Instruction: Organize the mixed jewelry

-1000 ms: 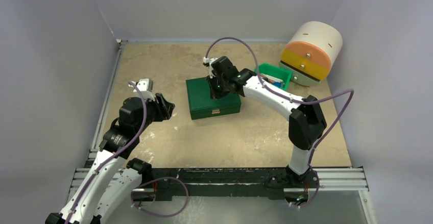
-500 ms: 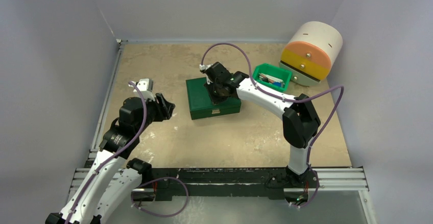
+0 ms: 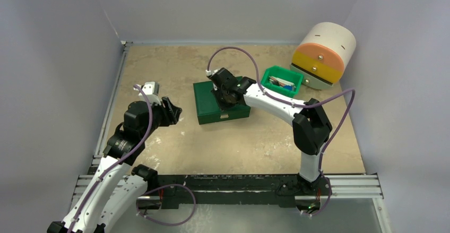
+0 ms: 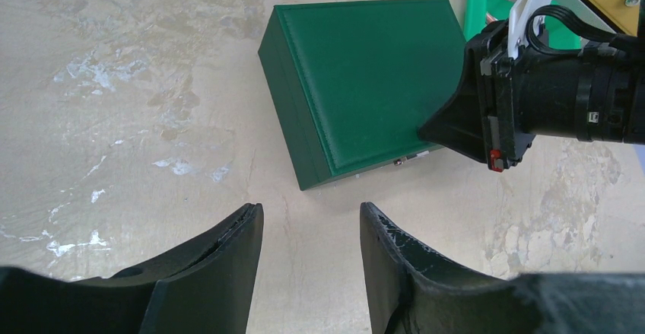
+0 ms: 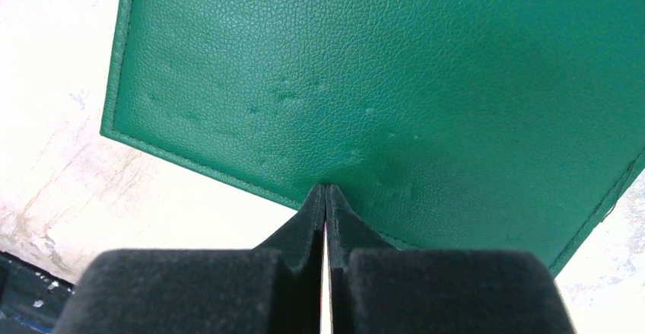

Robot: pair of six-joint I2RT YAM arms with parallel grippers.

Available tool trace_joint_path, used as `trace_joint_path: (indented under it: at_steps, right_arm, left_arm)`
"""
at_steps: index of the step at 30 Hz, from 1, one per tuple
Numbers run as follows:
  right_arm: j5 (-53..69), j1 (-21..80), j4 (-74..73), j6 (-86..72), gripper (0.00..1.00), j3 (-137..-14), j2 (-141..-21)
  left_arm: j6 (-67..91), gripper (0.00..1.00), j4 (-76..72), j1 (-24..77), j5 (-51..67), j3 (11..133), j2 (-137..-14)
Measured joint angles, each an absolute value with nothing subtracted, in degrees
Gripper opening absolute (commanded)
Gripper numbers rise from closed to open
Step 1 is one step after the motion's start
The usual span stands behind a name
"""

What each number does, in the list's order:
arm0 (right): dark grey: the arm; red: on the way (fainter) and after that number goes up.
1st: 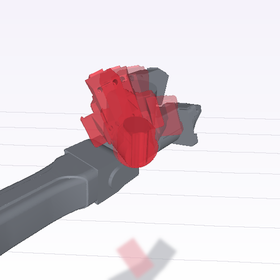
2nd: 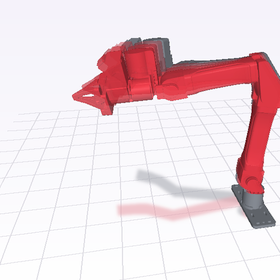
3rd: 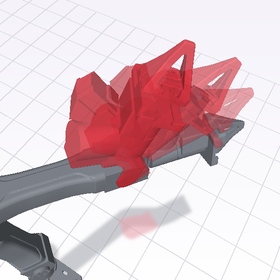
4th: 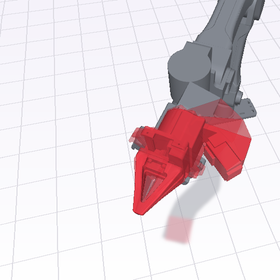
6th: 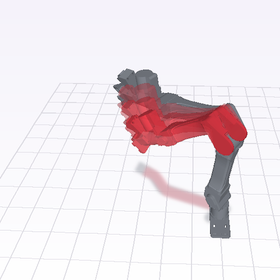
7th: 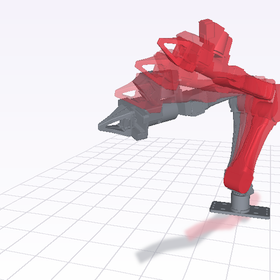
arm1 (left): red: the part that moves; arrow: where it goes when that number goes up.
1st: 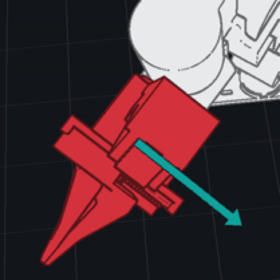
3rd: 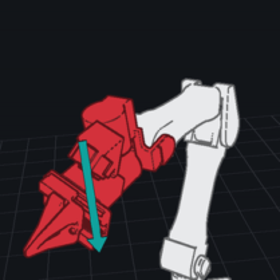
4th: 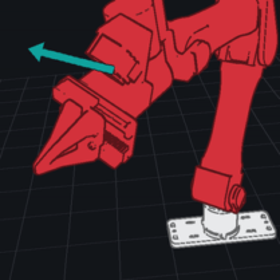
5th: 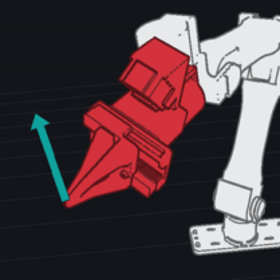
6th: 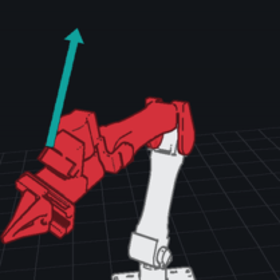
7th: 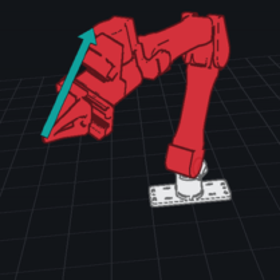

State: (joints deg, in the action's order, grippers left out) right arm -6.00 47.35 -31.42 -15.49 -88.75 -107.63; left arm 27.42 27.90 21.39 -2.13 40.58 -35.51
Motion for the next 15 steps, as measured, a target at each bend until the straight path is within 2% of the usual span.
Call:
trace_joint_path:
  at_steps: [15]
  right_arm:
    - [-8.47, 48.82, -31.07, -15.77, 0.0, -87.96, -107.81]
  left_arm:
    - [27.42, 0.5, 27.92, 21.39, -2.13, 40.58, -35.51]
